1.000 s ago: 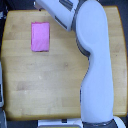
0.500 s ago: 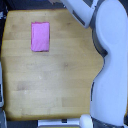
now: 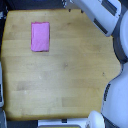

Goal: Folding a cloth

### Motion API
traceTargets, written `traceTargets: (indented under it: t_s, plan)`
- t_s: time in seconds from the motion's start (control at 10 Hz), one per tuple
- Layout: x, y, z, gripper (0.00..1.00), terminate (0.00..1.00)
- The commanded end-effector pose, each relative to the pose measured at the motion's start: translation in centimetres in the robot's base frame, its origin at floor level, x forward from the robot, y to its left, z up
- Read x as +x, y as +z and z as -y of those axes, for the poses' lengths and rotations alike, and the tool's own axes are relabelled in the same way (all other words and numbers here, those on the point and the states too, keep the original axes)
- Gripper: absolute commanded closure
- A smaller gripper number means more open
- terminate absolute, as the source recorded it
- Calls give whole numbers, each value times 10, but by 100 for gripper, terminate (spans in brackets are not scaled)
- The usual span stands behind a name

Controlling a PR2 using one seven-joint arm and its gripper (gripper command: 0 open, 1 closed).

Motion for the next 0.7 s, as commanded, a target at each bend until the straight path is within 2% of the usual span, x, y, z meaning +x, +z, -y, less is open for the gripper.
traceTargets:
  t_s: [0.0, 0.3, 0.6]
  plan:
    - [-50, 6, 92, 0, 0]
    - [-80, 3, 139, 0, 0]
    - [-93, 0, 155, 0, 0]
